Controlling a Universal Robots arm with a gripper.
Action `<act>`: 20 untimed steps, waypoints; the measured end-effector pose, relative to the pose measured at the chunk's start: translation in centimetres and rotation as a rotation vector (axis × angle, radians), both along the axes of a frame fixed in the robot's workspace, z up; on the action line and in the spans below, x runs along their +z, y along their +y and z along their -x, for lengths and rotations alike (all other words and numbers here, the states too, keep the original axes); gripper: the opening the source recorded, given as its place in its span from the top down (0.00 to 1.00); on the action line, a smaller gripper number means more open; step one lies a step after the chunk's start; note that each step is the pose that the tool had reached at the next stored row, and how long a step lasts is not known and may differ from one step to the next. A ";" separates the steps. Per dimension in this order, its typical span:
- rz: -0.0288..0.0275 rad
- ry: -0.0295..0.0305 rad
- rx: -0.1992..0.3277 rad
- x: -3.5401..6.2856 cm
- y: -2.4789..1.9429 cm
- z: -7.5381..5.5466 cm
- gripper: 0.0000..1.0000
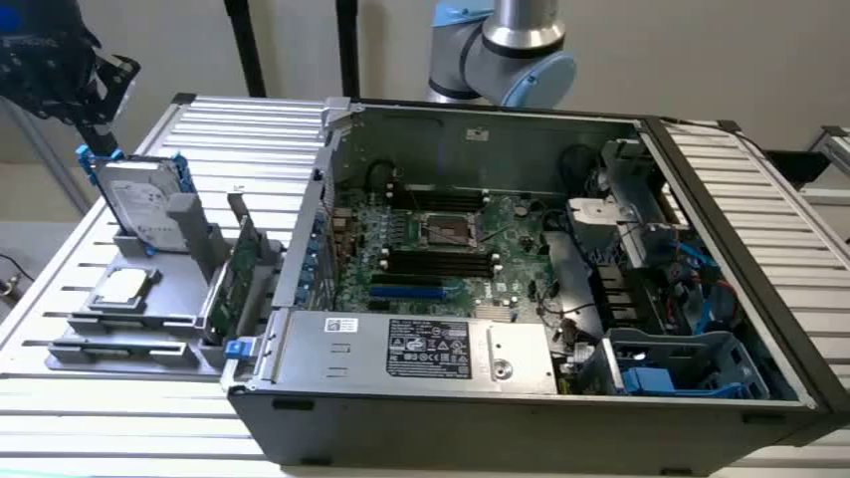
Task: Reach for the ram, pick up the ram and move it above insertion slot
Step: 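Reach for the ram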
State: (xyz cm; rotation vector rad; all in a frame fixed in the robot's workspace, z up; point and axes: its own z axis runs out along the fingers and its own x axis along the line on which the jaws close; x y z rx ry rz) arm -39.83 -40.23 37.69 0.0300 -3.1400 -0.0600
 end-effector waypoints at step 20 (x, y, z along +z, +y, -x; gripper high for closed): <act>-0.0001 0.0000 0.000 -0.05 -1.68 0.0 0.90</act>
